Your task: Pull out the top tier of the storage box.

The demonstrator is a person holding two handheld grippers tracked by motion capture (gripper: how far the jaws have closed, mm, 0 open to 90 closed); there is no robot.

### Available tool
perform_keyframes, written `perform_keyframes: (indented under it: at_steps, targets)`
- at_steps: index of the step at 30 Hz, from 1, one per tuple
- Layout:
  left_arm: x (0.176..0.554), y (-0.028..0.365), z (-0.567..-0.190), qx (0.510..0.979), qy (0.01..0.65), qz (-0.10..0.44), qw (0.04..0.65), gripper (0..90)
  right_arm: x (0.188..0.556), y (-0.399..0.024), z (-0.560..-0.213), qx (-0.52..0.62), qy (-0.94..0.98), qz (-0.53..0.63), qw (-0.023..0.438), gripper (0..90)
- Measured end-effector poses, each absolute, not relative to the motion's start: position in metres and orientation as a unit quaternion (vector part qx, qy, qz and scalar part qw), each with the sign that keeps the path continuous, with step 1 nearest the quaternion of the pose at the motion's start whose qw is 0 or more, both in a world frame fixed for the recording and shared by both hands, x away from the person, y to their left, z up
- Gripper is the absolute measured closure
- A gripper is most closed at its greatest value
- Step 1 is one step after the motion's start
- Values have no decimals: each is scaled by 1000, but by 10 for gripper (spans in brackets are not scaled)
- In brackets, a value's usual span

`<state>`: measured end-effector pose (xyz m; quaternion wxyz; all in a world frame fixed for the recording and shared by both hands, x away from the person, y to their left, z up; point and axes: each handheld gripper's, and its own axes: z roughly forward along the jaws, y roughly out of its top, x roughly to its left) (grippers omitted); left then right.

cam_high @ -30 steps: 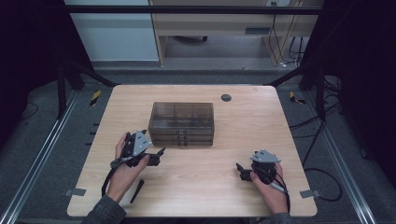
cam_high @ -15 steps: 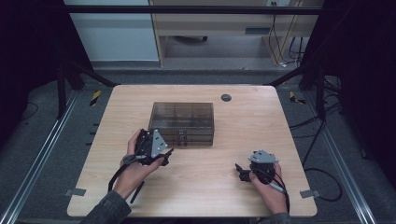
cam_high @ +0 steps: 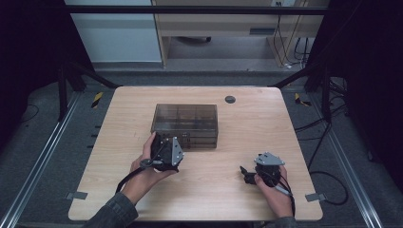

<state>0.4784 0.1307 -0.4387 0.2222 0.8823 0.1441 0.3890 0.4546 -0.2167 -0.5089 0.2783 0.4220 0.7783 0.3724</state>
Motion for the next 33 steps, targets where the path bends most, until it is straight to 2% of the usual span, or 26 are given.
perform_keyframes:
  at_steps: [7, 18, 25, 33]
  targets:
    - [470, 127, -435, 877, 134, 408, 216, 156, 454, -215, -509, 414, 784, 366, 282, 127]
    - [476, 124, -437, 868, 140, 423, 220, 242, 453, -222, -508, 424, 767, 398, 271, 125]
    - [476, 125, -437, 866, 143, 418, 234, 308, 454, -223, -508, 426, 766, 398, 272, 126]
    - [475, 119, -440, 866, 126, 437, 209, 356, 454, -221, -508, 423, 769, 388, 280, 126]
